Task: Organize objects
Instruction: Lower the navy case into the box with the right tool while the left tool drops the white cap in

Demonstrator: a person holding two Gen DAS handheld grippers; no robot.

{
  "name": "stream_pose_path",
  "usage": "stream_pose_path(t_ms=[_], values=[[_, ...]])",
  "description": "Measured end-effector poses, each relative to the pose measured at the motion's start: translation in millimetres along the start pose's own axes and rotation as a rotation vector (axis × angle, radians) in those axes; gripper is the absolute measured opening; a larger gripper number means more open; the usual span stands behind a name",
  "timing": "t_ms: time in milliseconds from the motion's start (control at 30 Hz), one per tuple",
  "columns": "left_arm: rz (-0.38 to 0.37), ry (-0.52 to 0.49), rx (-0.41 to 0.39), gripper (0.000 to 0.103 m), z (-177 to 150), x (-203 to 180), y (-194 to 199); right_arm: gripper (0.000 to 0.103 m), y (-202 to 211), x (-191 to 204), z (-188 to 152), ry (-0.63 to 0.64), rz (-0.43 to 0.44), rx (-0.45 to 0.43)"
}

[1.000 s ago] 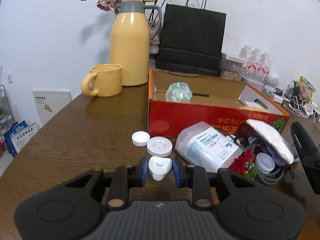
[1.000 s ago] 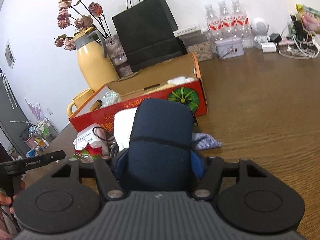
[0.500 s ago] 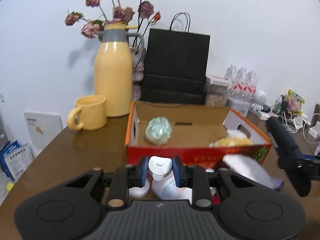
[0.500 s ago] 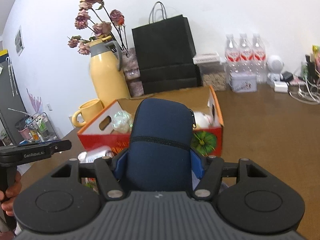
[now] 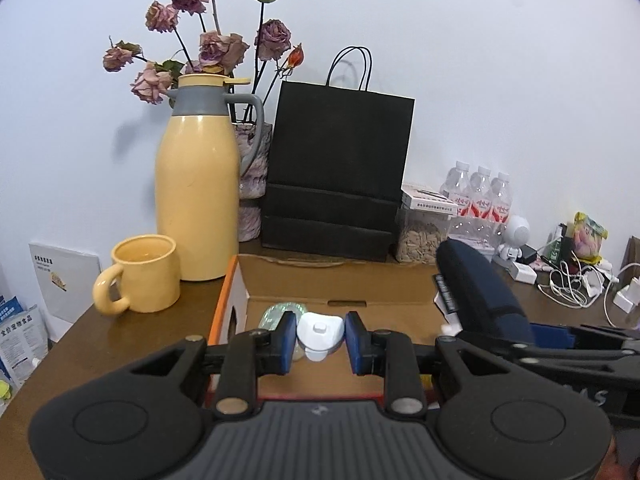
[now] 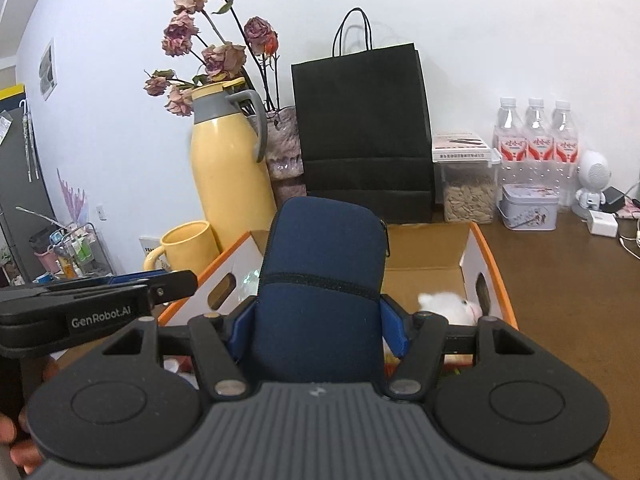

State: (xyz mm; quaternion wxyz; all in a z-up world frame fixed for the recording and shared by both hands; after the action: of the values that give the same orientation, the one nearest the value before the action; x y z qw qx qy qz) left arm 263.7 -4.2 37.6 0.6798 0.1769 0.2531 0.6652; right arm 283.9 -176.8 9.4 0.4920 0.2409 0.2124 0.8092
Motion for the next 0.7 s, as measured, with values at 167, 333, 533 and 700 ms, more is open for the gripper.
stream_pose_path(t_ms=[167, 333, 533, 700], values=[[0.012, 0.000, 0.001, 0.025, 17.3, -1.8, -26.7, 0.064, -28.0, -4.2, 14.2, -0.002, -0.019, 0.003], [0.028, 0.003, 0.025, 0.025, 28.7, -2.5, -55.1, 0.064, -56.2, -12.6, 24.5, -0.010, -0.038, 0.016], [0.042, 0.008, 0.048, 0.025, 40.6, -2.0, -83.5, 0.064, -86.3, -26.0, 34.2, -0.012, -0.073, 0.044], [0.049, -0.002, 0.070, 0.025, 46.8, -4.1, -102.0, 0.064, -101.7, -30.7, 40.5, 0.011, -0.110, 0.058]])
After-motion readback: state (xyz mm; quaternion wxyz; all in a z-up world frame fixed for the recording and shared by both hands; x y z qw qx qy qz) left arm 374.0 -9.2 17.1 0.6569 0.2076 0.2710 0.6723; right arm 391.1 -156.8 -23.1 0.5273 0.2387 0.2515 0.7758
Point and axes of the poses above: each gripper's, at about its wrist camera, not at the fingertips, and y roughly against the way its jaws point, x to its left, z to its top, the point moved 5 cm from there along -y, roughly the way its jaws point, and after that the axes turned 11 degrees about x, right-handed, at the moved point
